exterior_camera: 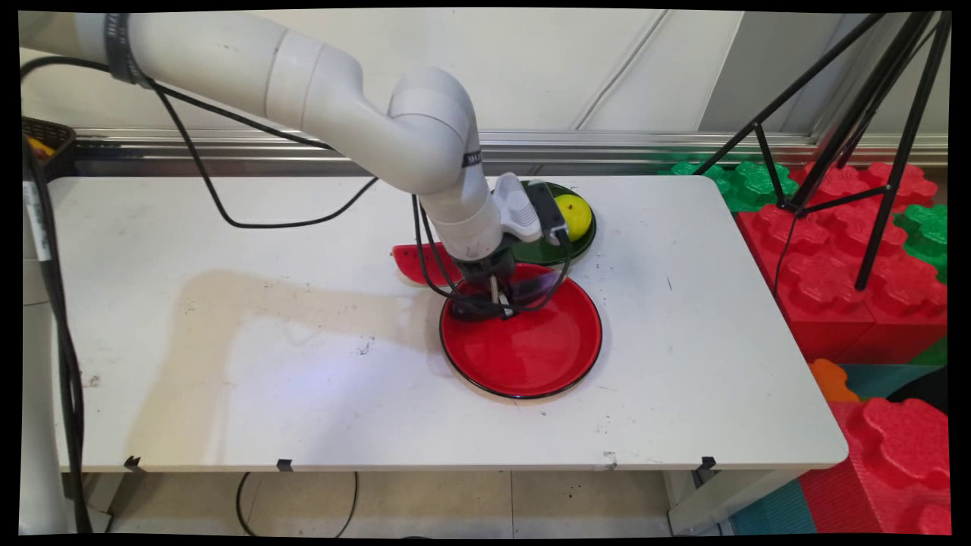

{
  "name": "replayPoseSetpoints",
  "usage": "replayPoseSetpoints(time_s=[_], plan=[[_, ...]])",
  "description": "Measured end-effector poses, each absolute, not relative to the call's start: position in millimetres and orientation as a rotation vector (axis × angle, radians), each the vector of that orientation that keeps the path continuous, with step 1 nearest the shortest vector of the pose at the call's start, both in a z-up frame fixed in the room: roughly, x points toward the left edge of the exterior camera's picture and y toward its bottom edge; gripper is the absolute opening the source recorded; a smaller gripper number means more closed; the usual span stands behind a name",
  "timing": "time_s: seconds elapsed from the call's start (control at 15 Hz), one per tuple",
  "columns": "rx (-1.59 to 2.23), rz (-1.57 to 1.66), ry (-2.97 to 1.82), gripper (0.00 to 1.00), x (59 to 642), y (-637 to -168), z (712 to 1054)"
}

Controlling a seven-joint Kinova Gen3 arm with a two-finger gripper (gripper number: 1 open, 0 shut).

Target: Place the picked object on the table

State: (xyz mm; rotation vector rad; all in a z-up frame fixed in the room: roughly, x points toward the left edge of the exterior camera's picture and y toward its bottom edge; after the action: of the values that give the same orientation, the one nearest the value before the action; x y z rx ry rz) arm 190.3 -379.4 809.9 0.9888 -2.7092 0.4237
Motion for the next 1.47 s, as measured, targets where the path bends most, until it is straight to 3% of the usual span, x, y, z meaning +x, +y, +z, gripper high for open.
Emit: replayPoseSetpoints(time_s=[0.27, 0.93, 1.47], plan=[[0.989, 0.457, -2.688, 0.0, 195, -369, 832], [1.075, 0.587, -2.569, 0.0, 251, -319, 928], [1.206, 0.629, -2.508, 0.0, 307, -297, 951]])
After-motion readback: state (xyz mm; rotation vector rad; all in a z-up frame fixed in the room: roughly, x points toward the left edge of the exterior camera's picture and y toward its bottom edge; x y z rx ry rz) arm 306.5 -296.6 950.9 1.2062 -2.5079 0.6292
